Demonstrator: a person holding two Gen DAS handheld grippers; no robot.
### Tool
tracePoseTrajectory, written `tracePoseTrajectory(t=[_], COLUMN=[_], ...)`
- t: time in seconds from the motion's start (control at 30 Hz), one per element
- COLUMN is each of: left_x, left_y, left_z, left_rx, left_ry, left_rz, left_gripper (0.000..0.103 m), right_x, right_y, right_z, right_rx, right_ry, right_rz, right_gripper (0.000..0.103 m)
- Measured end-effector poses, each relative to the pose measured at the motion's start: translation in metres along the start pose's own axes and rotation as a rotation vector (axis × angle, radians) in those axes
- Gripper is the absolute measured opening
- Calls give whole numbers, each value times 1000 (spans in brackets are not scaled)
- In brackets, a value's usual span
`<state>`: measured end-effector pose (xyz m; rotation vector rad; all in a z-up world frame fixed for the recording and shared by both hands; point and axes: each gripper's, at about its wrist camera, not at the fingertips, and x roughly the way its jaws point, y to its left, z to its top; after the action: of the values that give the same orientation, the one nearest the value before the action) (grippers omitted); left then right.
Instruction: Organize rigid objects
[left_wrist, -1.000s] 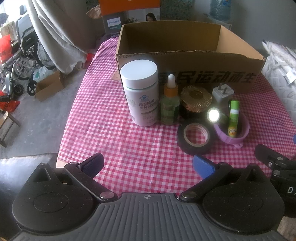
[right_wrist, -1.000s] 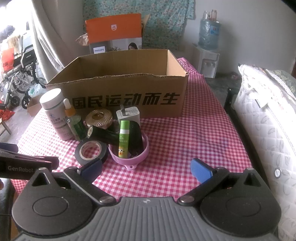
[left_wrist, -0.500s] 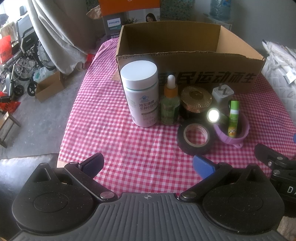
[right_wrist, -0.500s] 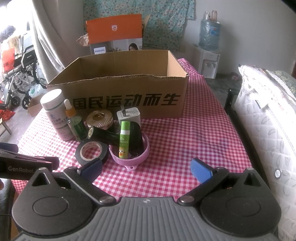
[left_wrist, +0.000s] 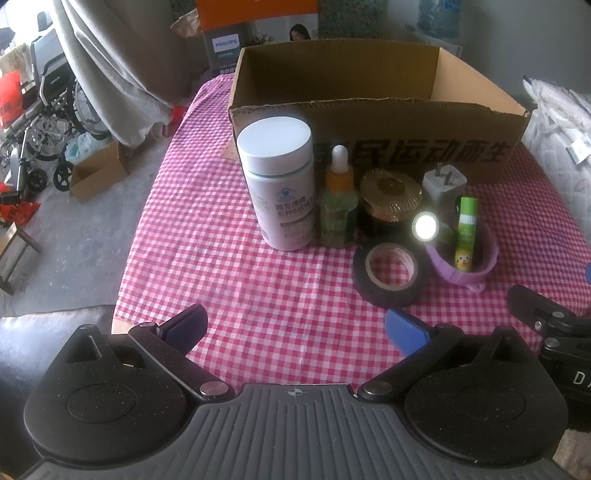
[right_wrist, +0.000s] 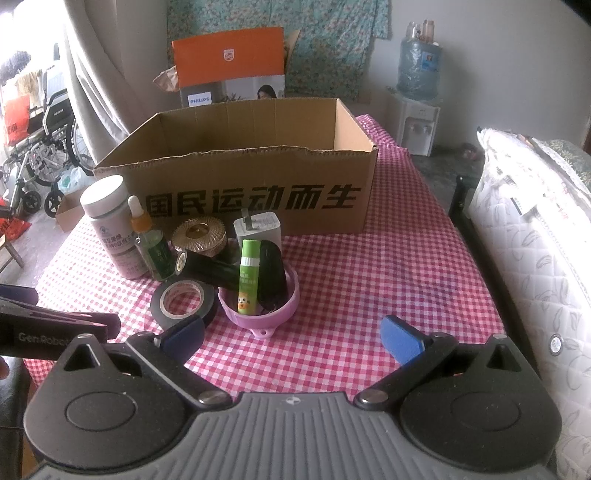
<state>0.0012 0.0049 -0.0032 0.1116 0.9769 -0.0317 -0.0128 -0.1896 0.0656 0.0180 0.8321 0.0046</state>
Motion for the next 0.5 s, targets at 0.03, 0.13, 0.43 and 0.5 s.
tracePoseTrajectory(t=[0.03,0.13,0.43,0.5], left_x=[1,1,-3,-6], left_y=[-1,-1,-7,-11], left_z=[0,0,2,4], left_rx=[0,2,24,44], left_ry=[1,-2,-75,-112], left_rz=[1,-5,-70,-87], left_gripper=[103,103,103,103], right_x=[0,0,-4,-5], right_y=[0,1,-26,-36], right_z=[0,0,6,11], right_rx=[0,1,53,65], right_ry=[-1,-7,-64,-90], right_rz=[0,4,72,122], right_gripper=[103,103,103,103])
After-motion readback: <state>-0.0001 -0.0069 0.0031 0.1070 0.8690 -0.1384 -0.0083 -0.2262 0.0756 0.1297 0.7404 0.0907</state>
